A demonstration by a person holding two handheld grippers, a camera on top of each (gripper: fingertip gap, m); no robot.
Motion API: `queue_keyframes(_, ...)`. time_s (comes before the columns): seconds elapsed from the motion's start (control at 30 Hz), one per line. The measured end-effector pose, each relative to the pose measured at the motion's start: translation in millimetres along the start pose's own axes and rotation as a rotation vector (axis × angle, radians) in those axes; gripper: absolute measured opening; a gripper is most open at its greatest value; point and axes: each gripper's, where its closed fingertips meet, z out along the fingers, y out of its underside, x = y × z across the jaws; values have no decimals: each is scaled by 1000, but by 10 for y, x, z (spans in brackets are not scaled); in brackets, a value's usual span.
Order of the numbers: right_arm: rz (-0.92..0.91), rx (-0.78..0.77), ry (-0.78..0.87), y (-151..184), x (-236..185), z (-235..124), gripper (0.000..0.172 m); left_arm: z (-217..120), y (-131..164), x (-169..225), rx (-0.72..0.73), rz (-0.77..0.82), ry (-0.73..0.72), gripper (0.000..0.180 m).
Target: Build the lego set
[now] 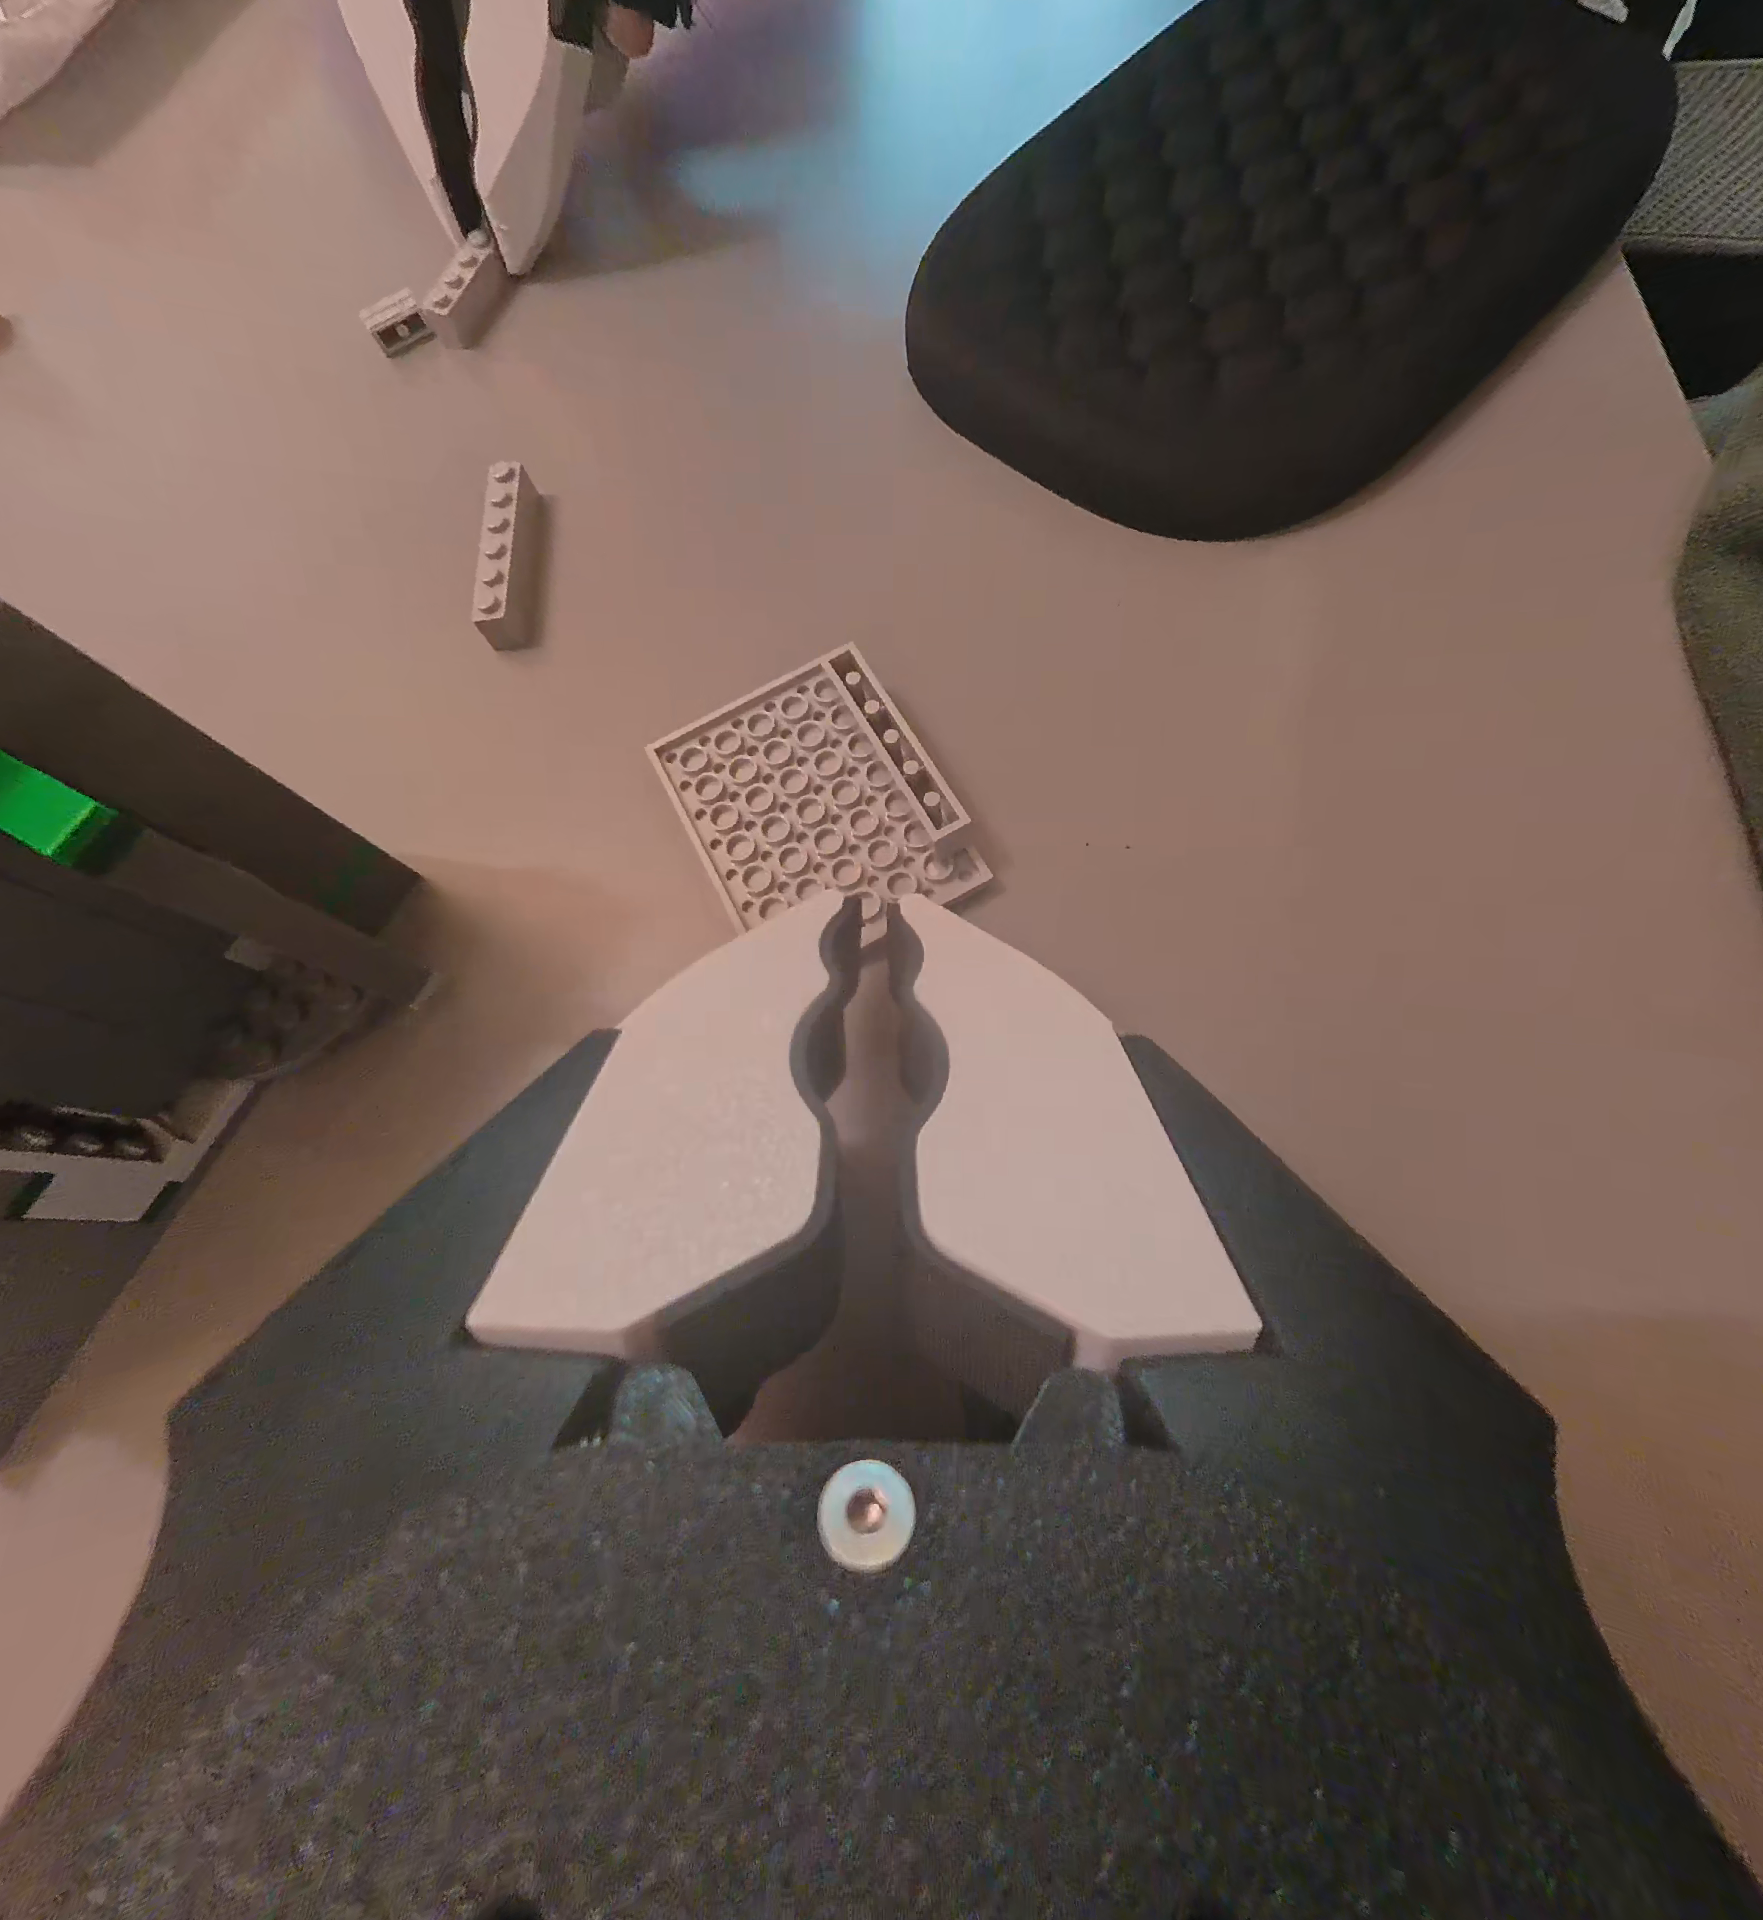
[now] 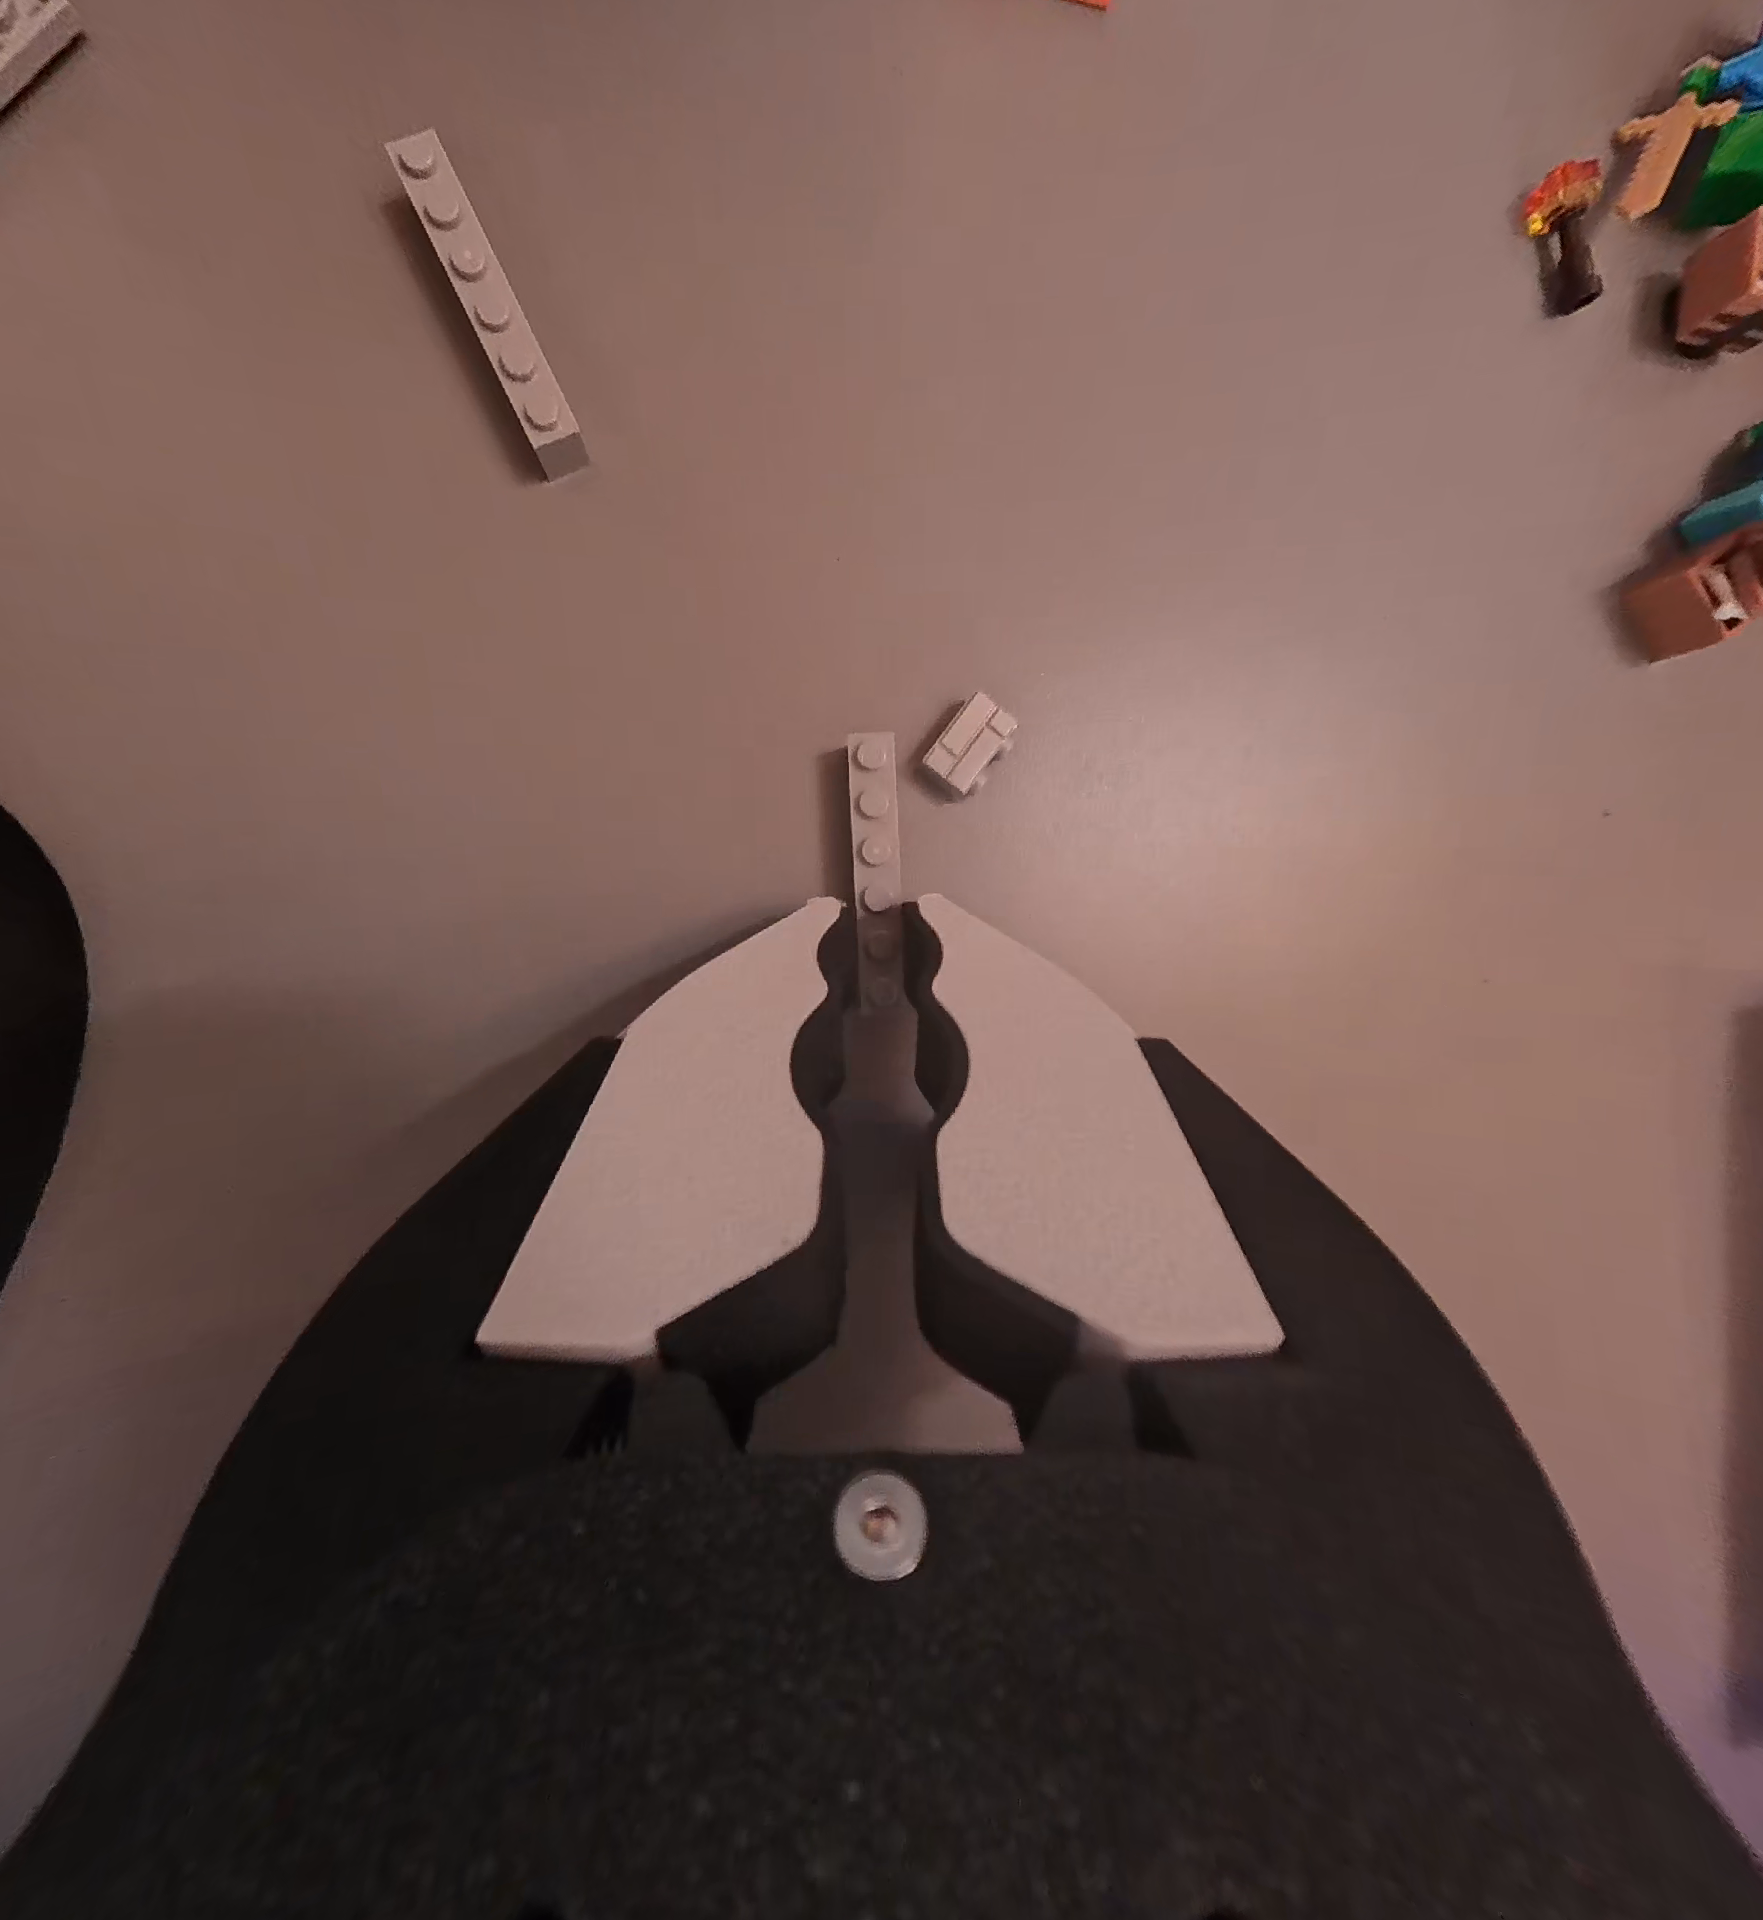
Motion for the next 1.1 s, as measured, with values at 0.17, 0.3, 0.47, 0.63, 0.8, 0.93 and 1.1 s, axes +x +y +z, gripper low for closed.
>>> queue_keyframes(0.17, 13, 4, 17, -25, 3, 15, 8, 2, 5, 2, -1, 2, 1, 4)
queue_keyframes(0.3, 57, 1, 50, -33, 3, 21, 8, -7, -12, -10, 13, 6, -7, 4)
queue_keyframes(0.47, 115, 23, 122, -45, 11, 24, 8, -59, -118, -89, 88, 7, -52, 3)
queue_keyframes(0.63, 168, 105, 166, -83, 29, 31, 8, -113, -186, -222, 144, -11, -122, 1)
queue_keyframes(0.8, 214, 192, 150, -136, 11, -1, 8, -151, -199, -337, 167, -33, -174, 1)
queue_keyframes(0.93, 212, 206, 148, -137, -11, -7, 8, -164, -186, -378, 167, -37, -189, 1)
queue_keyframes(1.1, 205, 206, 152, -141, -16, -3, 9, -172, -182, -376, 163, -29, -193, 1)
